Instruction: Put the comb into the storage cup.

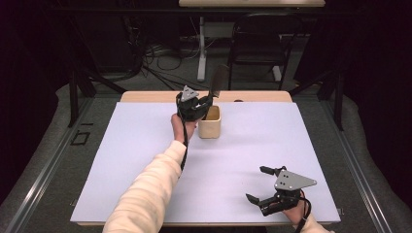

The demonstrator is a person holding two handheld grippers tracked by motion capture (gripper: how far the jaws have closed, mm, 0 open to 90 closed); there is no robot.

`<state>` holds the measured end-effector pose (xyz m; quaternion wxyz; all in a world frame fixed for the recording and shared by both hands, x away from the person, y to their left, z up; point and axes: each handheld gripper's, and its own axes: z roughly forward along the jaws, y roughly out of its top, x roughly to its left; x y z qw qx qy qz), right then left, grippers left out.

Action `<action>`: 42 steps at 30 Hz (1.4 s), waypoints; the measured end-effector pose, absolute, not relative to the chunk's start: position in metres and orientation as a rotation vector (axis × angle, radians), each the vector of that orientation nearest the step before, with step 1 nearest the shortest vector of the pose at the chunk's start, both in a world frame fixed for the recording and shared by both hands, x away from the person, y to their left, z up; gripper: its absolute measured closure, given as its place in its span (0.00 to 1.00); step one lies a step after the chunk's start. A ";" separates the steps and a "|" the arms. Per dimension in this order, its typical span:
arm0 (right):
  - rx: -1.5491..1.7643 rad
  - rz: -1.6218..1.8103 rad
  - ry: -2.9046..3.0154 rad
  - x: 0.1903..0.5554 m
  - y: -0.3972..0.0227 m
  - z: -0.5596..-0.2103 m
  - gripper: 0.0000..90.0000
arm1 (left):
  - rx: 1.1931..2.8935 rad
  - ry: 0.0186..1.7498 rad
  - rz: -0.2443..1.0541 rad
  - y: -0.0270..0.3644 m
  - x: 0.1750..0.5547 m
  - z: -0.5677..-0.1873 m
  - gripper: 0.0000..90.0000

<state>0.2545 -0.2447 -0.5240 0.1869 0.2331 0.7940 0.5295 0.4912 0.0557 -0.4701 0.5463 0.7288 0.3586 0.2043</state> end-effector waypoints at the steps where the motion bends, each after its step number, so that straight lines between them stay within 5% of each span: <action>1: 0.656 1.490 2.236 0.255 -0.245 -0.524 0.01 | 1.732 0.849 0.486 0.055 0.491 -0.470 0.80; 42: 0.655 1.490 2.233 0.255 -0.245 -0.524 0.01 | 1.891 0.854 0.474 0.047 0.494 -0.483 0.80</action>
